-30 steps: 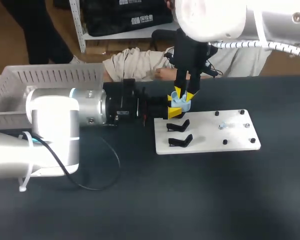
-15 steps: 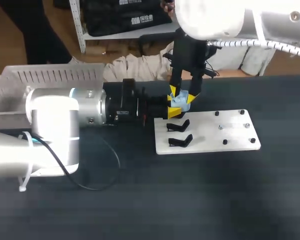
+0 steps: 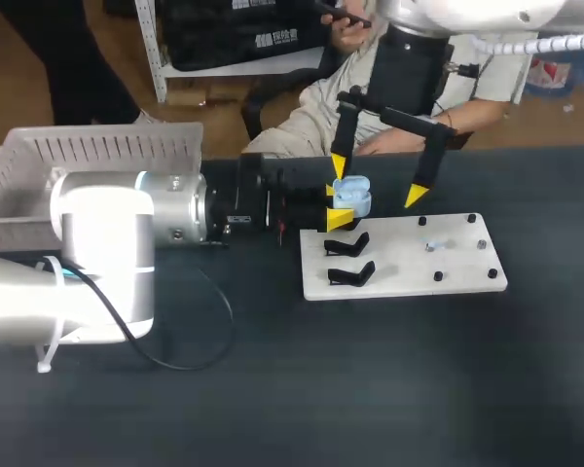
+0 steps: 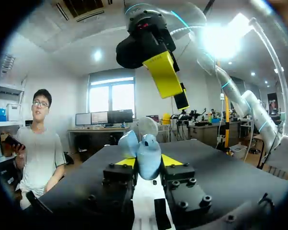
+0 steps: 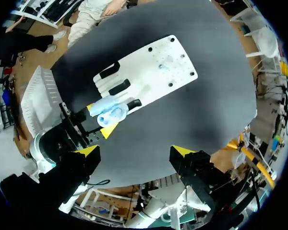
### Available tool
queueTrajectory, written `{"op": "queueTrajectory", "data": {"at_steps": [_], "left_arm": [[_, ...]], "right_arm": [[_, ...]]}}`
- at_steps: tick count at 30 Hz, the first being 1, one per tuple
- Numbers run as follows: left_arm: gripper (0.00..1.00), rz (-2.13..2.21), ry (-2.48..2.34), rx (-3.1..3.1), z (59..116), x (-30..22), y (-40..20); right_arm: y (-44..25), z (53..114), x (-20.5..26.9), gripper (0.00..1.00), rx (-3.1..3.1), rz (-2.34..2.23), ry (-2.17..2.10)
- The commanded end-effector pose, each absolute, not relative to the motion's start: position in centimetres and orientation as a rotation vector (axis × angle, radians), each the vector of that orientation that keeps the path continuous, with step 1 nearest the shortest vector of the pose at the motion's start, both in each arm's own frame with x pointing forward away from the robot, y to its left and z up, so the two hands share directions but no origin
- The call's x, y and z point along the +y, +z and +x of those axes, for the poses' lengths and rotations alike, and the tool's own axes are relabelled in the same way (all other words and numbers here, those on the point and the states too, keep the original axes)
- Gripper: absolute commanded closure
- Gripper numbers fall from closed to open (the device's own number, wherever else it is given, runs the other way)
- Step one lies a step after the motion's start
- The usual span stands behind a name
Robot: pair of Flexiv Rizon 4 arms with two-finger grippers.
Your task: Pick up each earbud case from the left stands, insert the matching earbuds, close the lid, and place the case in the box.
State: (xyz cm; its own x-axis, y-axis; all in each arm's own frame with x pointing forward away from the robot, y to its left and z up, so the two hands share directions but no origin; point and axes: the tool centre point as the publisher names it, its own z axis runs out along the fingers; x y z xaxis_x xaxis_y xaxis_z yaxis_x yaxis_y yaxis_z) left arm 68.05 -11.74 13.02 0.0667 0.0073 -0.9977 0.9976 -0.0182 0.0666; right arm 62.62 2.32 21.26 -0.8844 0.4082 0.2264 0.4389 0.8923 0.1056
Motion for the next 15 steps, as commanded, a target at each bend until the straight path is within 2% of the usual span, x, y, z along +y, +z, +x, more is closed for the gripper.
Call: {"op": "queueTrajectory", "data": {"at_steps": [1, 5, 7, 9, 10, 11, 15], "left_arm": [[1.00, 1.252, -1.161, 1.156, 67.8, -11.8, 13.0], [1.00, 1.252, -1.161, 1.156, 67.8, -11.8, 13.0], [1.00, 1.252, -1.161, 1.156, 67.8, -11.8, 13.0], [1.00, 1.252, -1.161, 1.156, 67.8, -11.8, 13.0], [1.00, 1.252, -1.161, 1.156, 67.8, -11.8, 13.0], [1.00, 1.252, -1.161, 1.156, 67.8, -11.8, 13.0], [1.00, 1.252, -1.161, 1.156, 67.8, -11.8, 13.0]], "right_arm": [[20.8, 61.2, 0.4, 0.03, -2.928, -0.530, -0.253], [21.1, 60.8, -1.4, 0.07, -3.077, -0.385, -0.223], [20.9, 60.8, -2.2, 0.13, -3.125, -0.335, -0.203], [20.3, 61.0, -3.0, 0.34, -3.178, -0.279, -0.161], [20.0, 61.2, -3.3, 0.37, -3.187, -0.257, -0.141], [19.7, 61.3, -3.6, 0.31, -3.192, -0.230, -0.133], [18.3, 62.4, -4.8, 0.28, -3.203, -0.141, -0.101]]}}
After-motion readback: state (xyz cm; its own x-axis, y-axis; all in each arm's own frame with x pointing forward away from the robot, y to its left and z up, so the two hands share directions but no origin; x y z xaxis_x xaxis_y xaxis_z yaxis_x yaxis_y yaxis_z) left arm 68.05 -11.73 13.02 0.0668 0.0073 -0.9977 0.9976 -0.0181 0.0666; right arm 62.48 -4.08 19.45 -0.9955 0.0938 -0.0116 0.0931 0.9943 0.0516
